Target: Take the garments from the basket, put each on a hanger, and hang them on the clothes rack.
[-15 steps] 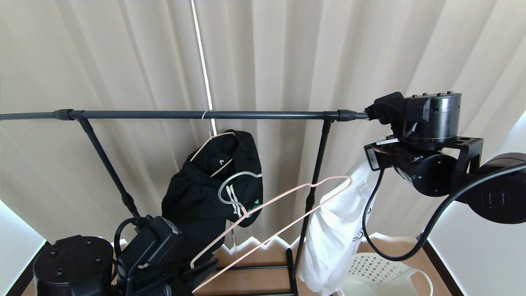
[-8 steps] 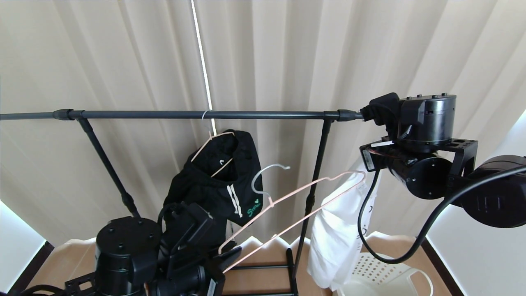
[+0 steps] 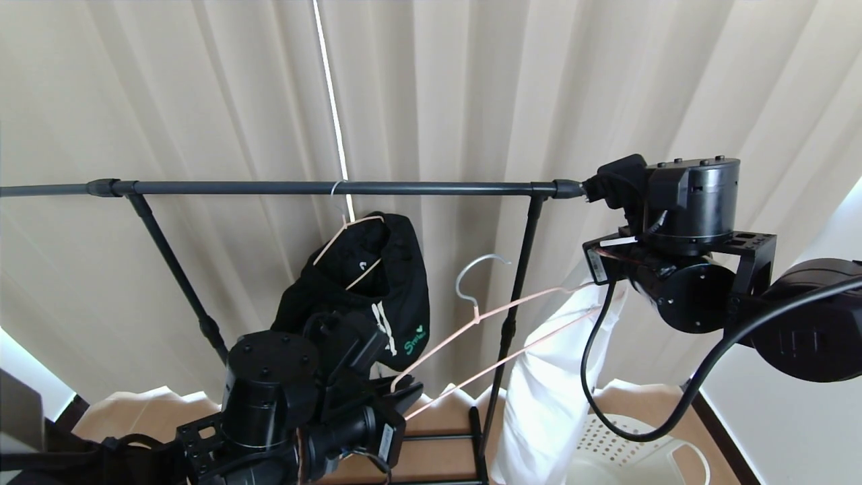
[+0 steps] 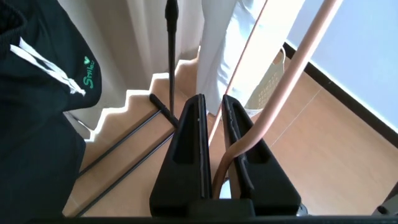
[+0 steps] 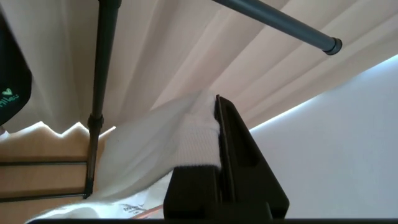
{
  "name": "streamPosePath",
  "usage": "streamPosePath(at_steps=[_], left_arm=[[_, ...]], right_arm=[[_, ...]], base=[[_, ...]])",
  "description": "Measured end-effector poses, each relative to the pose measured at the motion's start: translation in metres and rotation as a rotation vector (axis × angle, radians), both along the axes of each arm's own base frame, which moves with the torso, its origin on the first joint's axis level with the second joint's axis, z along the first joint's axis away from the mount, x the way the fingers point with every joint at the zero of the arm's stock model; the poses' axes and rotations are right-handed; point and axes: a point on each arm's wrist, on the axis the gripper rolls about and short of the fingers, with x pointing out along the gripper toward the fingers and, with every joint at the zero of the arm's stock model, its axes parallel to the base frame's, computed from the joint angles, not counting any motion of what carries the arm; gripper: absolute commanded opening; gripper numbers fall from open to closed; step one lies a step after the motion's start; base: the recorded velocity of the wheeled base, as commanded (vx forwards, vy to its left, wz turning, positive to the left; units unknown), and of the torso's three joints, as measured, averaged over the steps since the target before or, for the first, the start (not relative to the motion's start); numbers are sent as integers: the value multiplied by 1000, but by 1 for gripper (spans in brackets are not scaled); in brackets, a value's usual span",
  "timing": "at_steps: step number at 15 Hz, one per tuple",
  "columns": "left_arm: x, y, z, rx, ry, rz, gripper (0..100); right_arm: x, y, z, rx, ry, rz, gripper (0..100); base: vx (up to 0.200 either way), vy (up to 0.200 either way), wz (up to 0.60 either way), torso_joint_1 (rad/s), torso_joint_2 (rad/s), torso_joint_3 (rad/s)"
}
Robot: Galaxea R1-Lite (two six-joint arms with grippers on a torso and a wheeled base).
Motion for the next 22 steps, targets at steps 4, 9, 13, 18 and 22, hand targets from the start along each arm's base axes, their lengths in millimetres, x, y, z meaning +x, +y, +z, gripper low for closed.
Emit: streamPosePath(at_steps=[4,9,13,18,22], left_arm=[[7,-5,3,-29,-10,60,0],[9,-7,4,-37,-12,110,0],[7,-15,5,-42,-18,84,0],[1,-22,3,-33,-15,51,0],[5,-30,3,-36,-26,52,0]], right_arm=[[2,8,3,15,-62,-42,0],[9,13,-1,14,-86,-85,0],[8,16,-3,13,-81,-76,0],[-4,25,-1,28,-100,-35,0],[-24,40,2,35,-104,35,0]], base=[[0,0,0,0,0,0],[0,0,0,0,0,0],[0,0,0,0,0,0],[0,0,0,0,0,0],[0,0,0,0,0,0]])
